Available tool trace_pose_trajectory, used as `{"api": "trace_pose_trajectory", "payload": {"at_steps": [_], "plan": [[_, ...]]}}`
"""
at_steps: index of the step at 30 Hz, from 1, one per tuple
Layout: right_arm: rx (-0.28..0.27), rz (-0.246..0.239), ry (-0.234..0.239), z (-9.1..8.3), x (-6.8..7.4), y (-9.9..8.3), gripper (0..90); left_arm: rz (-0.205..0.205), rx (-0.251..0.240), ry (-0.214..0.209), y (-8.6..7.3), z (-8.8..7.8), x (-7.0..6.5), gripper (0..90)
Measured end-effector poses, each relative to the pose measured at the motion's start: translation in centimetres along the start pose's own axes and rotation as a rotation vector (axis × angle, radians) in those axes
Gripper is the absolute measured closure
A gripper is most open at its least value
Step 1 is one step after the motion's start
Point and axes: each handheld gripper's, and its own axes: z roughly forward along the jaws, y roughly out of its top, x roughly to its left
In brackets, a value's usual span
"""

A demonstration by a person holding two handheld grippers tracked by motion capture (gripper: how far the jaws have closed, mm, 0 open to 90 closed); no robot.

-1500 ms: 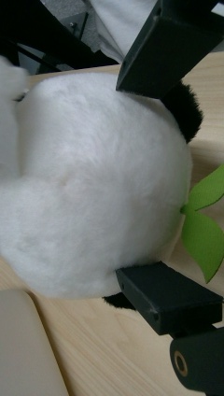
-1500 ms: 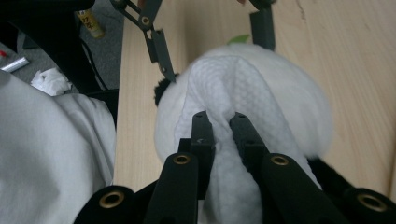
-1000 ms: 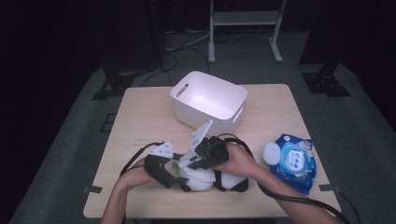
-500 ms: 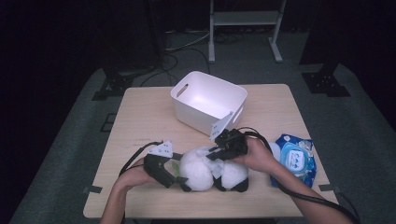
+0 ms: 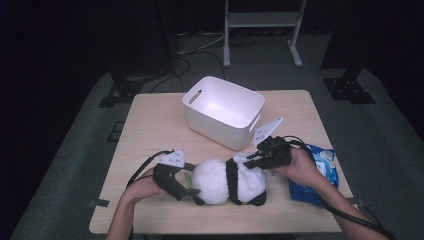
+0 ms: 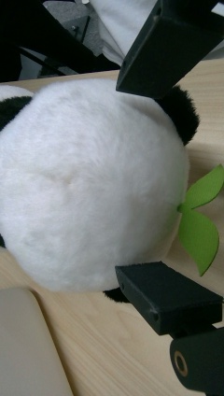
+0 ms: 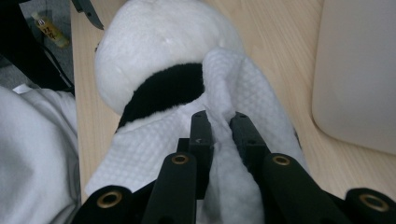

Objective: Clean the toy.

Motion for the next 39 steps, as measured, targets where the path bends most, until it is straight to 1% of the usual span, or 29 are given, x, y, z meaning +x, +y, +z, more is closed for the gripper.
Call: {"api": "trace_pose_trajectory", "payload": {"at_steps": [4,6,11,13,14,16,18,22,25,29,30,32,34,39], "plan": [[-0.012,0.029,-0.011,-0.8,-0.4,-1.1,79.5,-0.004,-0.001,0.001,0.1,0.1,0.1,9.7],[-0.012,0.039,-0.022,-1.1,-0.9,-1.6,79.6,0.002,0.006,-0.004,0.1,0.2,0.1,9.7],[-0.008,0.075,-0.036,-1.3,-2.3,-2.3,79.5,-0.007,0.009,-0.002,-0.1,0.2,0.2,9.7],[-0.015,0.096,-0.031,-1.1,-2.9,-2.4,79.5,-0.005,0.018,0.001,-0.3,0.1,0.3,9.7],[-0.021,0.105,-0.024,-1.0,-3.1,-2.4,79.6,-0.014,0.015,0.001,-0.4,0.2,0.3,9.7],[-0.029,0.117,-0.021,-0.7,-3.5,-2.2,79.6,-0.016,0.023,0.002,-0.5,0.2,0.4,9.7],[-0.027,0.117,-0.024,-0.4,-3.7,-1.7,79.6,-0.013,0.025,-0.001,-0.6,0.3,0.5,9.7],[-0.015,0.095,-0.025,0.1,-4.1,-0.7,79.6,-0.01,0.015,-0.008,-0.5,0.4,0.5,9.7],[-0.013,0.077,-0.016,0.6,-3.9,0.3,79.6,-0.011,0.007,-0.014,-0.5,0.5,0.5,9.7],[0.002,0.041,0.006,1.6,-3.2,1.6,79.6,-0.009,0.006,-0.014,-0.5,0.5,0.5,9.7],[0.003,0.041,0.012,1.8,-3.0,1.9,79.6,-0.01,0.005,-0.014,-0.4,0.5,0.4,9.7],[0.004,0.013,0.027,2.5,-2.5,2.6,79.6,-0.008,0.004,-0.014,-0.4,0.6,0.4,9.7],[0.005,0.009,0.039,2.9,-2.1,3.1,79.6,-0.009,0.001,-0.016,-0.4,0.6,0.4,9.7],[0.018,-0.032,0.07,4.4,-1.1,4.5,79.6,-0.003,0.005,-0.015,-0.4,0.6,0.4,9.7]]}}
